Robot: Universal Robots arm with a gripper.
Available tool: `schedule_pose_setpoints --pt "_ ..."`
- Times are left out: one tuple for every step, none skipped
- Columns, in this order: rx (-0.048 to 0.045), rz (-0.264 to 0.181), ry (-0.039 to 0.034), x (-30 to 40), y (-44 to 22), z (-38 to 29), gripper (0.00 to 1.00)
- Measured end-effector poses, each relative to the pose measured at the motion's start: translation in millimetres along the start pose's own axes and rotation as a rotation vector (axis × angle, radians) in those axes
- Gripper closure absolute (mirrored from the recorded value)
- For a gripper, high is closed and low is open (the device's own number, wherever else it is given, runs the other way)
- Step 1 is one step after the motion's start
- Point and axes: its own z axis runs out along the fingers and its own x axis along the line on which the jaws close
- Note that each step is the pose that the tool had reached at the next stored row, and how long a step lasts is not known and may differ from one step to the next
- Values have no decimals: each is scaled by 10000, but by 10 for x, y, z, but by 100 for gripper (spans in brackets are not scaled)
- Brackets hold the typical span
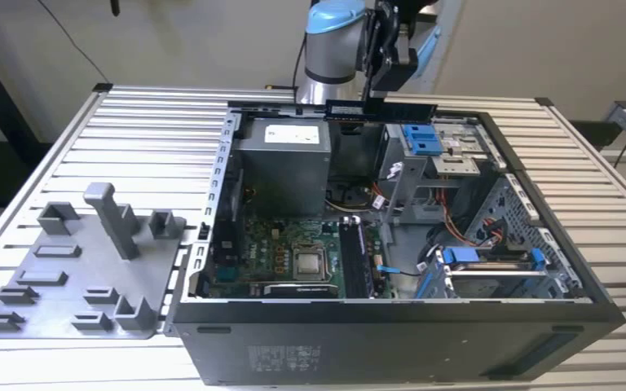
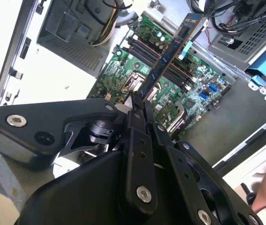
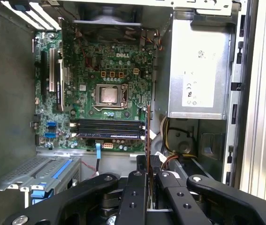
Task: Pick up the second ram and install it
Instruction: 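Insert the second ram into the second slot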
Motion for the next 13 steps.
schedule_pose_setpoints --pt "0 0 0 0 0 0 86" --pt "0 13 0 0 0 0 86" --pt "2 112 -3 -1 0 0 86" --pt "4 277 -6 -1 0 1 86" --pt "7 474 -9 -1 -1 2 86" --pt "10 653 -13 -1 -1 3 86" --pt "12 829 -18 -1 0 4 86" --pt "16 997 -23 -1 0 6 86" --pt "19 1169 -27 -1 0 8 86" --pt "22 1359 -32 -1 0 11 86" --pt "25 1538 -37 -1 -1 13 86" --pt "28 1719 -41 0 -1 16 86" --pt "31 1903 -45 0 -1 18 86"
